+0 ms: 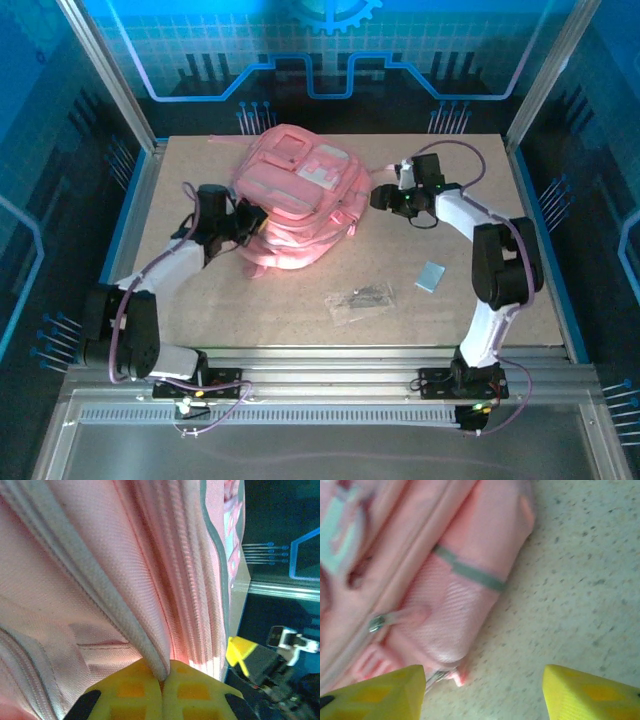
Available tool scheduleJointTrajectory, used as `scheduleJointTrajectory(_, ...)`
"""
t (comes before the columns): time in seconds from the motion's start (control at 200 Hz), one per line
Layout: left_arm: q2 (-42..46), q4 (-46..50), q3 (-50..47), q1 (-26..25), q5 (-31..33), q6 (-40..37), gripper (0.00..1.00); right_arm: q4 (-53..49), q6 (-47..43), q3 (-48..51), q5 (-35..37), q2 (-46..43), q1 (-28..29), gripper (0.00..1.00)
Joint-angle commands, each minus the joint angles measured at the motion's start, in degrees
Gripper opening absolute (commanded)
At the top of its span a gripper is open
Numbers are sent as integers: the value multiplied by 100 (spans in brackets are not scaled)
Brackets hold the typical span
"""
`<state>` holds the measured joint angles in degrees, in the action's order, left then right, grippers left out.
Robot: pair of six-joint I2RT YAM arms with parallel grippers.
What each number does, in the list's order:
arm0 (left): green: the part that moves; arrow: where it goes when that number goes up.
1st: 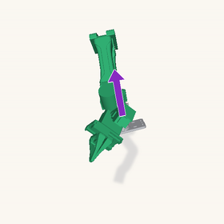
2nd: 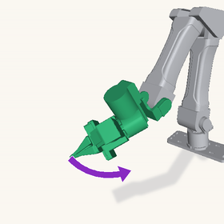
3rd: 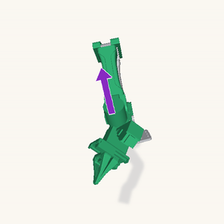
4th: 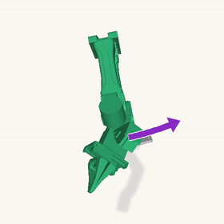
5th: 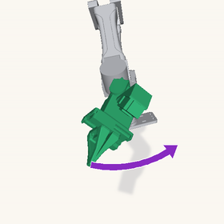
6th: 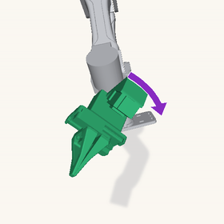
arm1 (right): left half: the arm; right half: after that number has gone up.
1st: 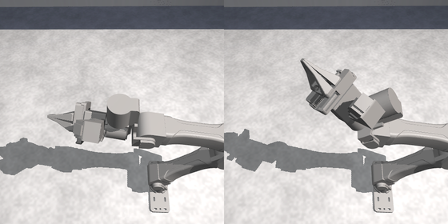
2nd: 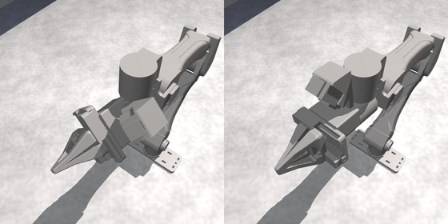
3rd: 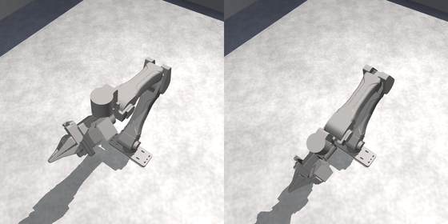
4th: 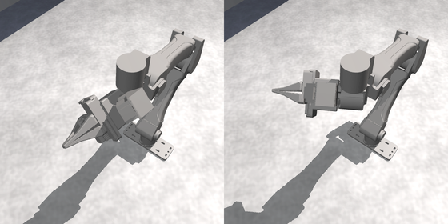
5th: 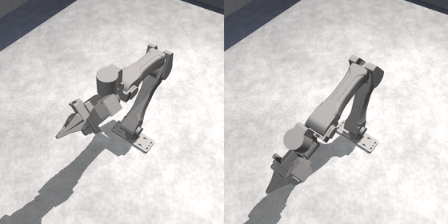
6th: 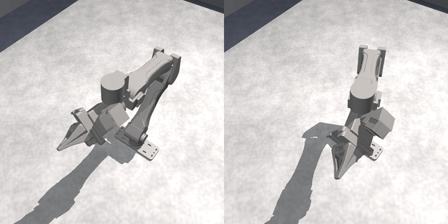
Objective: Pack the student bag
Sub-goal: Zip the student bag at the top-center of the table.
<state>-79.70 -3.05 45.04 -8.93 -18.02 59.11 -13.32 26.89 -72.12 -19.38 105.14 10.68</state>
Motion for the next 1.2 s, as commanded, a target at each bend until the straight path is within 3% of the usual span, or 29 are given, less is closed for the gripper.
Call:
scheduleJointTrajectory(0.0,236,-900,-489,-628,676,384,0,525,751,293,-15,-552,466,66)
scheduleJointTrajectory(0.135,-202,-1751,-806,-1082,737,838,4,1084,1308,492,38,-714,838,69)
scheduleJointTrajectory(0.33,-812,-2071,-654,-1446,547,947,8,1522,1426,261,86,-407,1201,75)
scheduleJointTrajectory(0.605,-1065,-2227,-663,-1533,484,1019,8,1639,1153,-492,64,525,1220,81)
scheduleJointTrajectory(0.77,-1096,-2226,-613,-1559,486,989,8,1966,1101,-663,-596,806,1275,79)
scheduleJointTrajectory(0.9,-1258,-2317,-556,-1579,523,1054,8,1943,1055,-229,-817,483,1530,77)
scheduleJointTrajectory(1.196,-1799,-2810,-168,-1764,544,1205,8,1630,1378,1095,-409,-561,2337,77)
